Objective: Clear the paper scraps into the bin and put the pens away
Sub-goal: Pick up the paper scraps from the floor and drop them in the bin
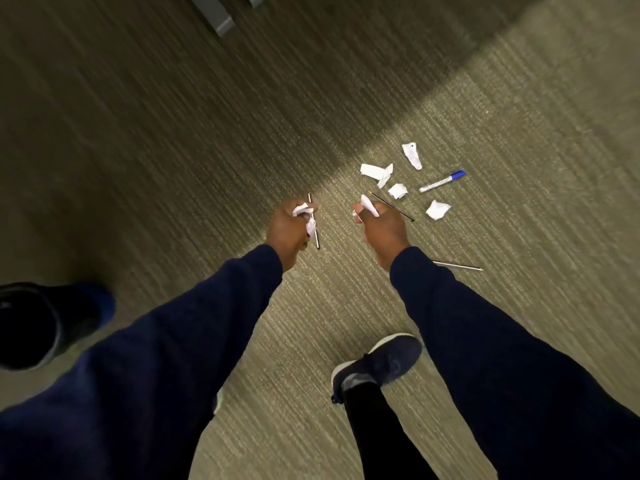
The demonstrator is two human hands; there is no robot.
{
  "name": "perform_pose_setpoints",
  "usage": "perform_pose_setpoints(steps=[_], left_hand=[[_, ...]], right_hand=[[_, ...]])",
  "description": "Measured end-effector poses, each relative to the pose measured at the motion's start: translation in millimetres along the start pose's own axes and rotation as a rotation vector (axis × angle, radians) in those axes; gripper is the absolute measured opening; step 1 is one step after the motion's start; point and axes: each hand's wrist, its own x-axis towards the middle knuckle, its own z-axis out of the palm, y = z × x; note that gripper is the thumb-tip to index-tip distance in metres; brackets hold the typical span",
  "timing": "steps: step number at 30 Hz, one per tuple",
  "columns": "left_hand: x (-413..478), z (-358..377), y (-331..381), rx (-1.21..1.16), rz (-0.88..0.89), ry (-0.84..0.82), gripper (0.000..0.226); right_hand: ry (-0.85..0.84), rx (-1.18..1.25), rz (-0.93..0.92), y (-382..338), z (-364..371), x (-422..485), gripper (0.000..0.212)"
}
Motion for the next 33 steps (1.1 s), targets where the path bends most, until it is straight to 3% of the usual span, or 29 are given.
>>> perform_pose_setpoints(steps=[6, 9, 12, 19, 23, 28, 33], left_hand=[[-3.5, -37.6, -33.0, -0.058, -0.062, -0.057, 0.036], [4.9, -78.7, -54.9, -0.073, -0.07, -0.07, 0.022], [10.9, -143.5, -77.0, -0.118, -0.065, -0.023, 0.022], [6.6, -344.8, -134.9, -0.356, -0.057, 0.177, 0.034], [0.4, -463.9, -184.2, -0.412, -0.081, 0.401, 0.04], [-5.2, -582.3, -248.8, -0.508, -0.107, 0.659, 0.027], [1.0, -647.2, -293.6, -0.601, -0.24, 0.656, 0.022]], right_hand=[[0.013, -0.003, 0.017, 8.0, 36.3, -21.5, 0.024], [0.003, -0.024, 0.028, 18.5, 83.6, -33.3, 0.031], [-0.051, -0.077, 0.043, 23.7, 154.1, -51.2, 0.029], [-0.261, -0.254, 0.052, 27.4, 362.5, -103.5, 0.042], [-0.359, -0.314, 0.067, 23.3, 482.6, -139.7, 0.056], [-0.515, -0.388, 0.087, 25.0, 613.8, -176.8, 0.043], [-0.636, -0.489, 0.149, 38.8, 707.1, -204.6, 0.033]])
